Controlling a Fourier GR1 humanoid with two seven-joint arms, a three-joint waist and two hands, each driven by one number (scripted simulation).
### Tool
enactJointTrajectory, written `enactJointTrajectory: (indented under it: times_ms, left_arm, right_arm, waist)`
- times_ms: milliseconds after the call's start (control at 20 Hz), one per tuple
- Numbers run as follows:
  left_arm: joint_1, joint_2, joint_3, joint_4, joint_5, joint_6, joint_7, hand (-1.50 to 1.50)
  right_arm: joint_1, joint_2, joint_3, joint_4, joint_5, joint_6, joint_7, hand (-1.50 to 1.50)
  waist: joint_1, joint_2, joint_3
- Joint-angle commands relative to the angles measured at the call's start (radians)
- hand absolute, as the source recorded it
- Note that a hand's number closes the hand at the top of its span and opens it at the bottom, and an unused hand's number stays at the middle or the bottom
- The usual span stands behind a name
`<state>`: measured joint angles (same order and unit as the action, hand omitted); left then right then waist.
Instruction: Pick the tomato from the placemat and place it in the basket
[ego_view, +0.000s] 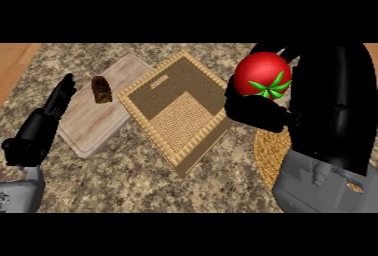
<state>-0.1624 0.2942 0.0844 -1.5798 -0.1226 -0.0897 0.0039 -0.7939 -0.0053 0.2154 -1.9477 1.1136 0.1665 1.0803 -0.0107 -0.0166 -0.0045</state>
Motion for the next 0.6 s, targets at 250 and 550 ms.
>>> enactJointTrajectory:
  times_ms: [250,550]
  left_arm:
    - [-0.076,-0.004,-0.008,0.018,-0.002,-0.012,0.005,0.00]
    - [-0.072,-0.008,-0.012,0.024,-0.008,-0.013,0.018,0.00]
  right_arm:
    - [-0.312,0.005,-0.003,0.239,-0.157,0.032,0.341,1.50]
    - [-0.388,0.005,-0.017,0.456,-0.235,-0.020,0.357,1.50]
  waist:
    - [0.035,0.013,0.002]
    - [0.049,0.014,0.002]
